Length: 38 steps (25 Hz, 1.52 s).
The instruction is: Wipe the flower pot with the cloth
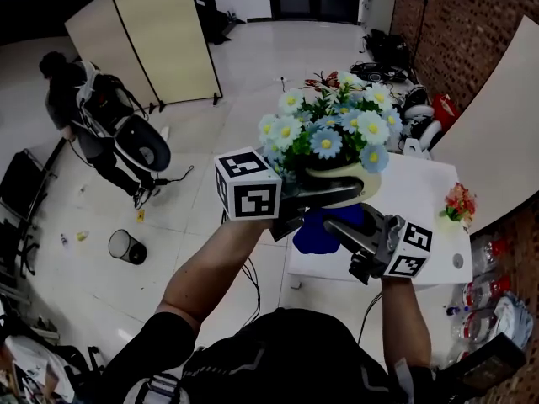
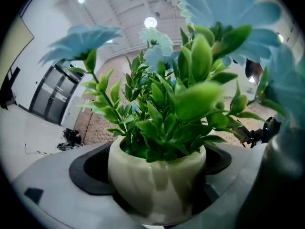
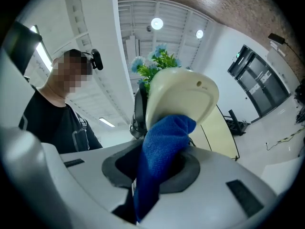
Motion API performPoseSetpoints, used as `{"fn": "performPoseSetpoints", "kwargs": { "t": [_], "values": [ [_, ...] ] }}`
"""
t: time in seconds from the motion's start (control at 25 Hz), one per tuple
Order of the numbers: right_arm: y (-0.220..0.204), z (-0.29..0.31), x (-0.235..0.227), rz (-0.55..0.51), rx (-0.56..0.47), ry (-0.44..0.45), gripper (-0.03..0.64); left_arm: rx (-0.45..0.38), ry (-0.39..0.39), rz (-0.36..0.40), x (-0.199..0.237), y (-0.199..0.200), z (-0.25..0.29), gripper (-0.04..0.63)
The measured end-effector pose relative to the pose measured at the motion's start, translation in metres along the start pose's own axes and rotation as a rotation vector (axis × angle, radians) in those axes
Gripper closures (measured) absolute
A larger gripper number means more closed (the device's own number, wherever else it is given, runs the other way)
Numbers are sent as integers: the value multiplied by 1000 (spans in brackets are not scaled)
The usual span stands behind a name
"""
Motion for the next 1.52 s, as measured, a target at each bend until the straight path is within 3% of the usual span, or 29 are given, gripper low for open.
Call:
{"fn": "performPoseSetpoints", "kwargs": {
  "t": [0.56,0.68,0.92,1.12,1.28,1.4,1.52],
  "values": [
    [8,-14,40,14,-63,30,540,28,7,10,13,-10,2,49],
    [17,-29,38,3,-76,-2,540,34,1,4,12,-10,2,49],
    [74,-95,-5,-114,-118,-159,540,41,-126,15,-1,-1,-1,49],
    [98,-81,-18,-165,-61,-179,540,45,-234,40,-32,-3,-17,49],
    [110,-40,-35,-146,56,-131,540,46,-318,48,-33,11,-23,49],
    [116,-20,-39,-98,147,-17,540,54,-378,61,-34,17,-22,49],
    [102,-24,-29,-67,224,102,540,72,-383,69,-41,4,-21,49]
  ]
}}
Point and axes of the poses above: the fingertips, and each gripper's own axes: z forward along the fingers, x to its left, y out of its top, the point moved 7 cm from there along -z, backward along the fingers, and after that the axes turned 13 degrees about z, right-handed, at the moved point
